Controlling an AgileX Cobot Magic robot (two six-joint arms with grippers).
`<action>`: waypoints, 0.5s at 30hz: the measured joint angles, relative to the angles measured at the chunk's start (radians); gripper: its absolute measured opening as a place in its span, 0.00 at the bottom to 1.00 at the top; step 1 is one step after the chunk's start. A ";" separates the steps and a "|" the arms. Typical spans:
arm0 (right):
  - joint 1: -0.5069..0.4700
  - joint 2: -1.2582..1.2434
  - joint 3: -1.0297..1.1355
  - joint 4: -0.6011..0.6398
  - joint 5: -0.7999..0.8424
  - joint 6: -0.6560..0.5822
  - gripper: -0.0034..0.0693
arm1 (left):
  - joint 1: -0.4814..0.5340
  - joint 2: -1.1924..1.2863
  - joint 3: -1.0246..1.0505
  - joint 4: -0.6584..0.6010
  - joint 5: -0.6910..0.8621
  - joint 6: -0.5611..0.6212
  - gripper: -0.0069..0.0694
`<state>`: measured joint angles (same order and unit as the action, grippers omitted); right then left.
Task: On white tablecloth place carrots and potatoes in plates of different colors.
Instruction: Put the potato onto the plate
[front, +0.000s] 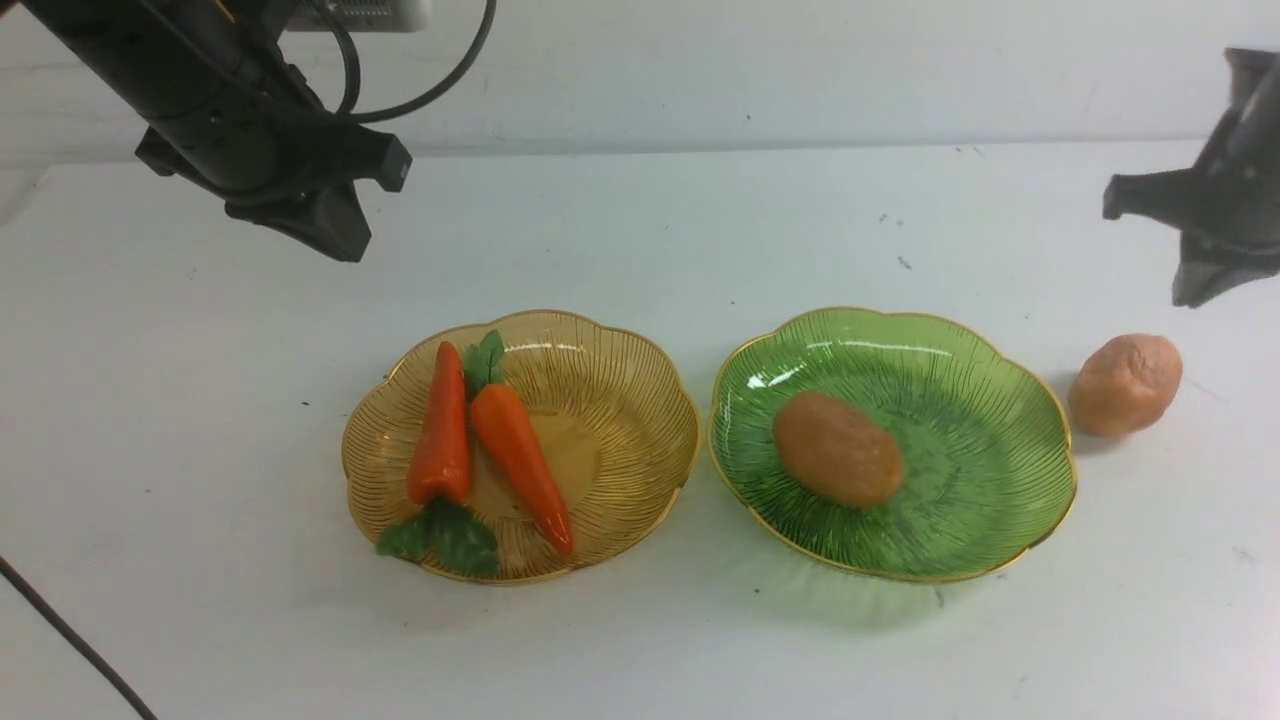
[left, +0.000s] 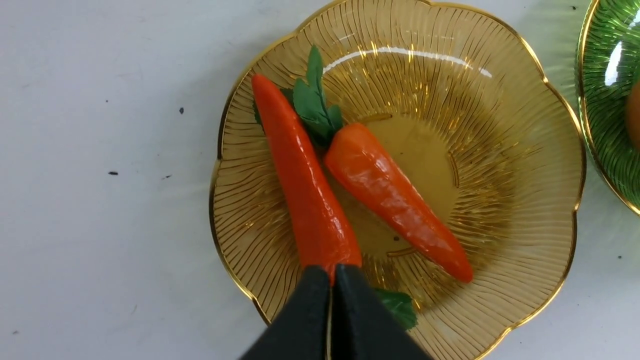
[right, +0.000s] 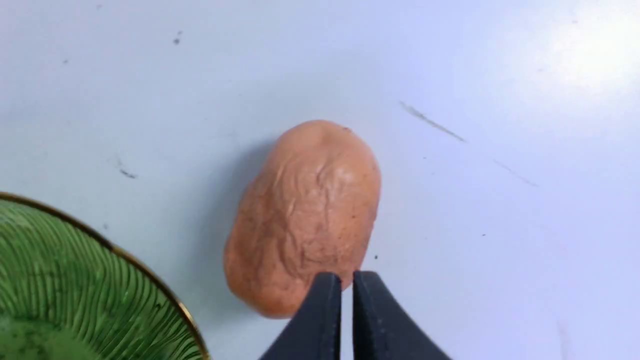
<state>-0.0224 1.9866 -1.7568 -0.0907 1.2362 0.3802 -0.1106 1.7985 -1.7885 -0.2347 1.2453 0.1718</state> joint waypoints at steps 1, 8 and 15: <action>-0.002 0.000 0.000 -0.010 0.000 0.008 0.12 | 0.000 0.000 0.000 0.000 0.000 0.000 0.09; -0.002 0.003 -0.001 -0.016 0.000 0.077 0.54 | 0.000 0.000 0.000 0.000 0.000 0.000 0.09; -0.002 0.059 -0.001 -0.010 0.000 0.220 0.91 | 0.000 0.000 0.000 0.002 0.000 0.004 0.09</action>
<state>-0.0247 2.0453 -1.7578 -0.1011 1.2362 0.5999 -0.1106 1.7985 -1.7885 -0.2326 1.2453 0.1753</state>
